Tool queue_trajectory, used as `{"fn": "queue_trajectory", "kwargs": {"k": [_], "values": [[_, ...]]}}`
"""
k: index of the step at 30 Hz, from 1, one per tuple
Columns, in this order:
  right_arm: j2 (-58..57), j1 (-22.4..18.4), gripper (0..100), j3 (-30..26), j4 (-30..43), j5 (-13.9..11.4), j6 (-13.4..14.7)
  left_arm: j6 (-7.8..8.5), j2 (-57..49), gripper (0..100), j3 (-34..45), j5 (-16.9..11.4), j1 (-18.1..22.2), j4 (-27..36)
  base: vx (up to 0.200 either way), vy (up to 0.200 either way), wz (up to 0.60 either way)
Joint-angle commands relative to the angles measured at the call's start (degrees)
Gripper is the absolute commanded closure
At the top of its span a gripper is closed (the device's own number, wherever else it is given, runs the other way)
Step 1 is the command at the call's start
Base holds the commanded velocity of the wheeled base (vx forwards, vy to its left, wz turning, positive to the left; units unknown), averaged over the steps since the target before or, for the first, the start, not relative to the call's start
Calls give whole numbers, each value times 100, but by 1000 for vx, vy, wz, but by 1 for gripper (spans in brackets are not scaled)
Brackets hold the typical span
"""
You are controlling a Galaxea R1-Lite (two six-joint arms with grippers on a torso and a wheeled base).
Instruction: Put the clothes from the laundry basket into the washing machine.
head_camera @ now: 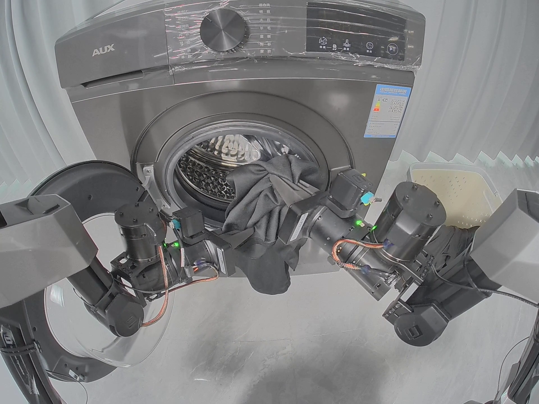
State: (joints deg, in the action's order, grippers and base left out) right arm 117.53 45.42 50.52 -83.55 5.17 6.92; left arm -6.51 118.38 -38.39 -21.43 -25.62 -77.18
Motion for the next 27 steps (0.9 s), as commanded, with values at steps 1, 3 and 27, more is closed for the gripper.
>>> {"fn": "queue_trajectory", "kwargs": {"k": [1,3,27], "values": [[33,-95,100,-7,15,2,2,1,-281,100,376,-1,-74,-219,0,0,0],[95,-174,100,-7,15,2,2,1,-333,100,622,-10,-101,-377,0,0,0],[227,-455,0,-1352,59,-60,19,-263,-246,100,262,491,-162,-913,0,0,0]]}}
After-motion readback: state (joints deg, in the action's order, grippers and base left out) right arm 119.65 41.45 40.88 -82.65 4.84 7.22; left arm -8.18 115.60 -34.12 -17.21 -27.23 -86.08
